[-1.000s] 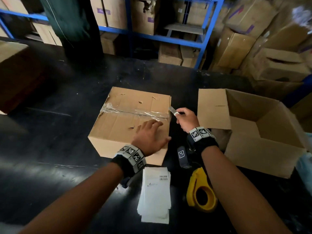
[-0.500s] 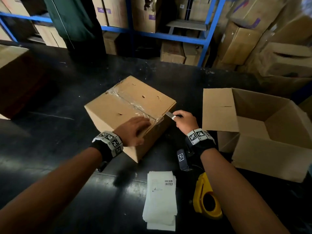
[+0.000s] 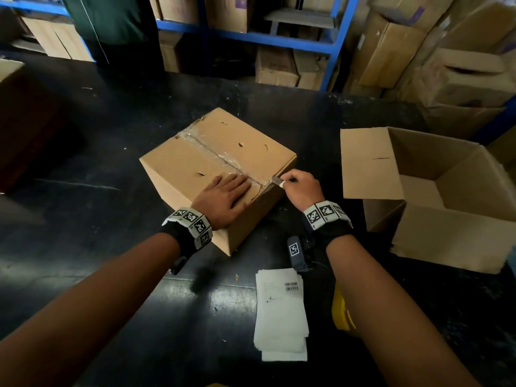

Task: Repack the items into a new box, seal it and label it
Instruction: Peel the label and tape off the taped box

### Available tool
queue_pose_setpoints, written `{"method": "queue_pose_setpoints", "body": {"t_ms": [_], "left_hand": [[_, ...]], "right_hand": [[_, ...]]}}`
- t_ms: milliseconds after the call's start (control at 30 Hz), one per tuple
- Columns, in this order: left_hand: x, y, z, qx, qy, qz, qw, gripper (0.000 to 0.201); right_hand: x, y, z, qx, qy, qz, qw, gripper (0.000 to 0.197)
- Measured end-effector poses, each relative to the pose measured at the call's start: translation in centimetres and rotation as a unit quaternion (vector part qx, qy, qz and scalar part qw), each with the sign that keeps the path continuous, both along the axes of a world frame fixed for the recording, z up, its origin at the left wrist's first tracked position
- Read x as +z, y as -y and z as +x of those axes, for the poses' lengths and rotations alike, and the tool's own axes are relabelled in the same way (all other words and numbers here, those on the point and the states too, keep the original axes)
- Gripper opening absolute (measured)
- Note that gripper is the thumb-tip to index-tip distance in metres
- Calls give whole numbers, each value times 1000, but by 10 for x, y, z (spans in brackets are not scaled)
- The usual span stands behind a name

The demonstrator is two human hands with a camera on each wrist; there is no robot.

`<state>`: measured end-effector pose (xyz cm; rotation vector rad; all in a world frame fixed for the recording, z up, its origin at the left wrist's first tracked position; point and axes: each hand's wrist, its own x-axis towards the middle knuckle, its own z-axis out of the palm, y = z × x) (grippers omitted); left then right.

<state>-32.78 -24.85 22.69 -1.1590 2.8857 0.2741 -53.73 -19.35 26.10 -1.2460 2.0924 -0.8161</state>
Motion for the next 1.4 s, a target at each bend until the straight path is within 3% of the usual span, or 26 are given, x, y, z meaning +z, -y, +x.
{"method": "queue_pose_setpoints", "body": {"t_ms": [200, 533, 800, 1000, 1200, 1333, 1400], "left_hand": [[3, 0, -1, 11, -43, -2, 999, 66], [-1, 2, 1, 16, -56, -2, 998, 64], [-2, 2, 2, 21, -77, 12, 997, 75], [1, -3, 4, 38, -146, 21, 988, 63], [10, -17, 0, 47, -218, -30, 974, 25], [2, -15, 1, 47, -230, -31, 972, 23], [0, -14, 3, 50, -229, -24, 972, 31]], "right_hand": [[-2, -7, 2, -15, 11, -12, 1000, 19], [-8, -3, 18, -32, 81, -1, 996, 16], [-8, -5, 28, 13, 50, 1, 999, 19], [-8, -12, 27, 24, 60, -2, 998, 14], [-6, -7, 35, 50, 53, 14, 997, 10], [-8, -19, 37, 83, 71, 13, 994, 13], [-6, -21, 35, 83, 57, 8, 995, 12]]}}
